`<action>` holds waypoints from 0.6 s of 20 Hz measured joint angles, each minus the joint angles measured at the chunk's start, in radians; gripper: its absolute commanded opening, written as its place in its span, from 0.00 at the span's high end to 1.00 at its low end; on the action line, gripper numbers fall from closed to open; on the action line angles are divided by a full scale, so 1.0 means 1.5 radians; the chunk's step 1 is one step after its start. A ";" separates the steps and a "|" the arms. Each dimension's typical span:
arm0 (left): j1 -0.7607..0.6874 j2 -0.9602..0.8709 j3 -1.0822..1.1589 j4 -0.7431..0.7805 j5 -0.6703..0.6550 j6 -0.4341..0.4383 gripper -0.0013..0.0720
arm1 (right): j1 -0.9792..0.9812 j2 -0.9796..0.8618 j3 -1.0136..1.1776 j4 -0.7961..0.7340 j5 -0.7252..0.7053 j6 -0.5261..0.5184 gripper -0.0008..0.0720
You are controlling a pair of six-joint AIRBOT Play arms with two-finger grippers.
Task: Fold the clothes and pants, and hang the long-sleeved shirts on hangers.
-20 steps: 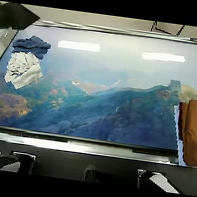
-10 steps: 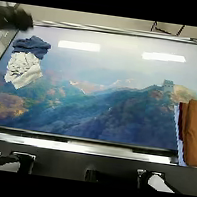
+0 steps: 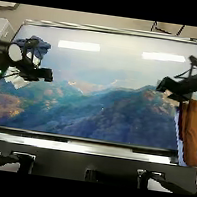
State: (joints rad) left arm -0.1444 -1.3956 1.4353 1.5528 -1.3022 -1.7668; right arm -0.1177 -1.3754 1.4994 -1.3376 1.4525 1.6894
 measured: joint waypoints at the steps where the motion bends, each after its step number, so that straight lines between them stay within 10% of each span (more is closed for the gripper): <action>1: -0.003 0.006 -0.014 0.001 0.013 -0.004 0.03 | 0.011 -0.001 -0.003 -0.001 0.003 0.004 0.03; 12: -0.011 0.023 -0.053 0.001 0.056 -0.009 0.02 | 0.038 -0.003 -0.010 -0.006 0.007 0.009 0.03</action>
State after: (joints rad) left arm -0.1612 -1.3617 1.3563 1.5547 -1.2175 -1.7805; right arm -0.0601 -1.3796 1.4837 -1.3464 1.4635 1.7023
